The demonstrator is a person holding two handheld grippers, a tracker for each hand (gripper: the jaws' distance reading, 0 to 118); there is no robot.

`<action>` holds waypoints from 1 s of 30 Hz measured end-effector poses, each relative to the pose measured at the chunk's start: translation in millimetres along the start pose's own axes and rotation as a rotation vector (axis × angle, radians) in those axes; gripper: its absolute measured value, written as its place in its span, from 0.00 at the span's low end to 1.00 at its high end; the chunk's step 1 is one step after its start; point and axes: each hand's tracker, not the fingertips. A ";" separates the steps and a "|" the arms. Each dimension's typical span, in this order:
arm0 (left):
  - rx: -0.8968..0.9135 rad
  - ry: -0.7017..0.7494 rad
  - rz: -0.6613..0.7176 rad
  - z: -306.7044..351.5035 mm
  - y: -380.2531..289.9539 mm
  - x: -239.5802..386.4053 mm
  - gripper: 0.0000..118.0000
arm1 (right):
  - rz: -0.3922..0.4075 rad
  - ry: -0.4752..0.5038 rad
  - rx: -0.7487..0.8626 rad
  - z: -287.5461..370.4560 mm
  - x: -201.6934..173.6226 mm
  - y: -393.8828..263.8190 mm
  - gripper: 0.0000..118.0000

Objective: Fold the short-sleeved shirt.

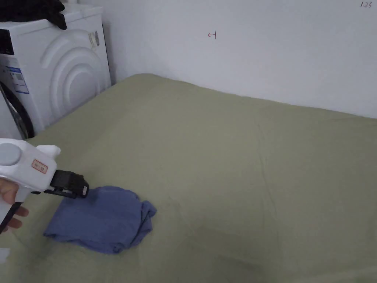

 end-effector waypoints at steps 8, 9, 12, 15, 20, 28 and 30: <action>0.238 -0.099 -0.025 64.4 -42.8 101.2 0.20 | 0.166 -0.090 0.093 27.2 -28.7 14.4 0.02; 0.282 -0.077 -0.047 68.4 -47.9 123.2 0.00 | 0.188 -0.112 0.118 31.6 -34.3 16.4 0.02; 0.394 -0.114 -0.100 84.1 -65.5 190.4 0.00 | 0.306 -0.289 0.255 49.2 -62.8 21.8 0.02; 0.547 -0.116 -0.154 103.6 -91.0 271.3 0.00 | 0.382 -0.466 0.409 63.7 -92.7 24.4 0.02; 0.730 -0.118 -0.197 137.5 -126.1 380.2 0.00 | 0.510 -0.718 0.593 81.7 -131.1 25.7 0.02; 0.892 -0.041 -0.256 182.1 -140.5 443.5 0.00 | 0.596 -0.765 0.692 102.4 -153.7 28.5 0.02; 0.901 -0.036 -0.244 185.4 -139.0 441.8 0.00 | 0.584 -0.753 0.704 106.6 -156.0 27.7 0.02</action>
